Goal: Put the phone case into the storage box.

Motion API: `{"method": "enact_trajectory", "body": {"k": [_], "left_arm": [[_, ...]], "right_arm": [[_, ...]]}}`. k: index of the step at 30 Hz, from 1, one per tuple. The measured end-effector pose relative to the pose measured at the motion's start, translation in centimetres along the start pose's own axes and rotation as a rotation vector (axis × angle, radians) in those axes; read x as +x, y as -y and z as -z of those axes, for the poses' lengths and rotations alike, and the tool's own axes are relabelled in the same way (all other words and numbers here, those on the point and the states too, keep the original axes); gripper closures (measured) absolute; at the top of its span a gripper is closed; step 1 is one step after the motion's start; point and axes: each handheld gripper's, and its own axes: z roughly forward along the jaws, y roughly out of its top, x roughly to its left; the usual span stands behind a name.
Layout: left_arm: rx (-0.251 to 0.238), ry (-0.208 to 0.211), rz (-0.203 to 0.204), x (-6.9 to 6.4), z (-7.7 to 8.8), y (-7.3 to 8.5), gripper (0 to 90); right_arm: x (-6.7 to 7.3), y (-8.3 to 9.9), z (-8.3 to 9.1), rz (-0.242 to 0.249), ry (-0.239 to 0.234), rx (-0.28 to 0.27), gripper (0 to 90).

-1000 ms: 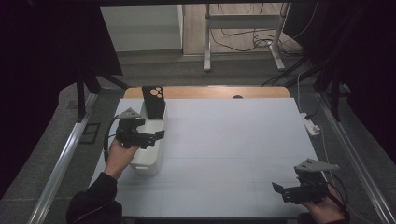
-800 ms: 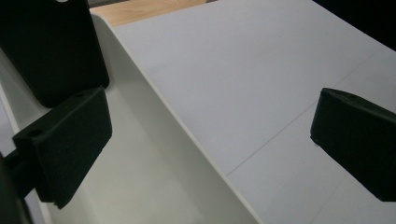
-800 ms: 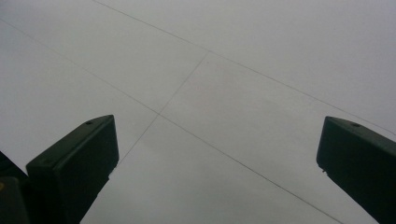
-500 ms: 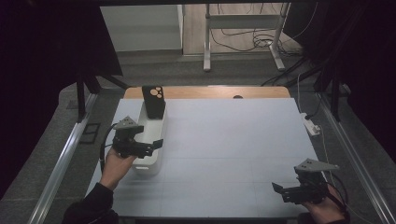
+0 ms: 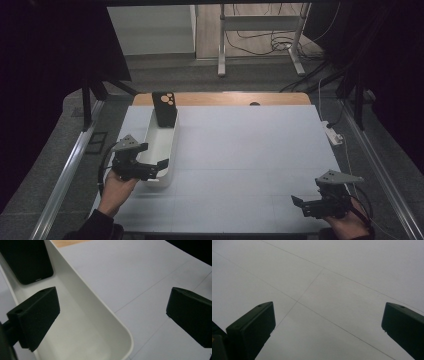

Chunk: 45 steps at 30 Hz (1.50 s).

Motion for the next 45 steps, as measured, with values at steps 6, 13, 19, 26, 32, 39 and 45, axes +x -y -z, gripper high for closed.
{"method": "enact_trajectory", "body": {"k": [6, 13, 19, 26, 32, 39, 45], "left_arm": [[0.000, -0.002, -0.008, -0.5, 1.1, 1.1, 0.0], [-0.007, 0.000, -0.004, -1.0, 2.4, 2.6, 0.0], [0.021, 0.002, -0.038, -1.9, 3.0, 4.0, 0.0], [0.057, -0.035, -0.097, -2.5, 3.8, 4.7, 0.0], [0.017, -0.046, -0.045, -1.7, 5.3, 5.8, 0.0], [0.035, -0.053, -0.027, -1.8, 5.9, 7.0, 0.0], [0.048, -0.070, -0.029, -2.1, 6.4, 7.7, 0.0]], "right_arm": [[0.0, 0.0, 0.0, 0.002, 0.000, 0.001, 0.0], [0.0, 0.0, 0.0, 0.002, 0.000, 0.001, 0.0], [0.0, 0.1, 0.1, -0.004, 0.000, -0.002, 0.0], [0.0, 0.2, 0.4, -0.006, 0.007, -0.014, 0.0], [-0.1, 0.3, 0.4, -0.020, 0.012, -0.006, 0.0], [0.0, 0.3, 0.5, -0.014, 0.016, -0.009, 0.0], [0.0, 0.2, 0.3, -0.007, 0.012, -0.009, 0.0]]}}
